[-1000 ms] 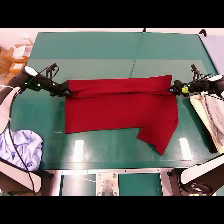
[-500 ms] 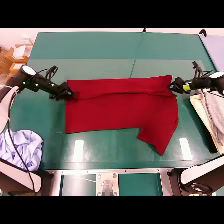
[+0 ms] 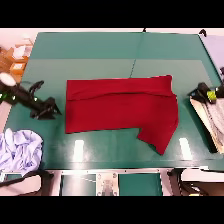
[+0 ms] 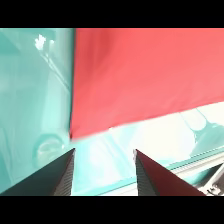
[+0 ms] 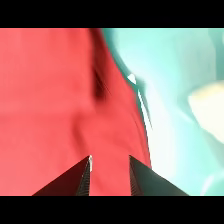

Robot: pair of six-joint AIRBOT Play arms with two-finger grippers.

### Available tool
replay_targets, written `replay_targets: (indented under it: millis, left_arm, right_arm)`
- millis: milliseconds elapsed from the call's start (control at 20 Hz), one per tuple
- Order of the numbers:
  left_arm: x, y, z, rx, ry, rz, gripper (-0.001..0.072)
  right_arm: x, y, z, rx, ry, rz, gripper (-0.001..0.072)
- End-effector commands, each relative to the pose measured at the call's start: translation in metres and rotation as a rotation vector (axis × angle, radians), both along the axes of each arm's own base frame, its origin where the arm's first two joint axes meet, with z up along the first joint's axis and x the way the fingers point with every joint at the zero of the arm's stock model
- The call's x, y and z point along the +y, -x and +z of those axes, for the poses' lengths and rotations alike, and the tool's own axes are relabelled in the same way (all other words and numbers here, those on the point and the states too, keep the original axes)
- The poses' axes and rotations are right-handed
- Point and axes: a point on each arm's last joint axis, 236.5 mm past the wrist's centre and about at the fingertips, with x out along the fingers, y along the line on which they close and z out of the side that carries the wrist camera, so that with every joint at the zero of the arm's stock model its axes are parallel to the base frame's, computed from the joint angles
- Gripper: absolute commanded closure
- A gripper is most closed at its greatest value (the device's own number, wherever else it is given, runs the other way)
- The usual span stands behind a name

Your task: Fold the shirts.

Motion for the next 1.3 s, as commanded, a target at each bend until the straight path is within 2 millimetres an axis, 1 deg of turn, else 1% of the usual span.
replay_targets:
  millis: [0, 50, 100, 200, 300, 350, 400, 500, 600, 700, 750, 800, 900, 950, 1150, 1250]
  left_arm:
    - [-0.009, 0.054, -0.025, -0.037, -0.033, 0.146, 0.0281]
    - [-0.019, 0.065, -0.035, -0.052, -0.005, 0.211, 0.0281]
    - [-0.028, 0.070, -0.042, -0.073, 0.032, 0.278, 0.0282]
    - [-0.041, 0.075, -0.056, -0.118, 0.088, 0.384, 0.0282]
    - [-0.044, 0.077, -0.072, -0.122, 0.109, 0.462, 0.0283]
    - [-0.043, 0.073, -0.076, -0.140, 0.114, 0.505, 0.0282]
    - [-0.040, 0.063, -0.077, -0.181, 0.121, 0.549, 0.0283]
    - [-0.028, 0.043, -0.075, -0.265, 0.109, 0.614, 0.0284]
    - [-0.017, 0.030, -0.074, -0.308, 0.087, 0.675, 0.0284]
    - [-0.015, 0.021, -0.069, -0.330, 0.111, 0.717, 0.0304]
    - [-0.017, 0.017, -0.066, -0.345, 0.131, 0.722, 0.0313]
    - [-0.018, 0.013, -0.062, -0.361, 0.146, 0.721, 0.0435]
    - [-0.023, 0.009, -0.055, -0.383, 0.179, 0.712, 0.0520]
    - [-0.027, 0.010, -0.053, -0.386, 0.197, 0.701, 0.0679]
    - [-0.036, 0.013, -0.049, -0.381, 0.229, 0.666, 0.0680]
    - [-0.037, 0.013, -0.048, -0.383, 0.231, 0.662, 0.0686]
  right_arm:
    - [-0.002, 0.067, -0.021, 0.054, -0.028, -0.158, 0.0437]
    - [-0.002, 0.081, -0.028, 0.051, -0.033, -0.210, 0.0436]
    - [0.000, 0.091, -0.032, 0.043, -0.040, -0.255, 0.0436]
    - [0.002, 0.103, -0.037, 0.034, -0.034, -0.296, 0.0430]
    - [0.009, 0.109, -0.040, 0.038, -0.042, -0.299, 0.0423]
    - [0.014, 0.109, -0.041, 0.037, -0.062, -0.305, 0.0403]
    - [0.020, 0.108, -0.043, 0.035, -0.094, -0.316, 0.0341]
    - [0.032, 0.109, -0.048, 0.038, -0.150, -0.338, 0.0337]
    - [0.042, 0.117, -0.058, 0.069, -0.176, -0.340, 0.0296]
    - [0.053, 0.128, -0.069, 0.104, -0.203, -0.343, 0.0287]
    - [0.059, 0.133, -0.074, 0.121, -0.216, -0.343, 0.0261]
    - [0.066, 0.139, -0.080, 0.143, -0.234, -0.347, 0.0209]
    - [0.077, 0.149, -0.088, 0.175, -0.258, -0.347, 0.0209]
    - [0.080, 0.152, -0.090, 0.185, -0.267, -0.345, 0.0209]
    - [0.092, 0.162, -0.096, 0.218, -0.298, -0.339, 0.0209]
    - [0.104, 0.173, -0.103, 0.250, -0.323, -0.339, 0.0209]
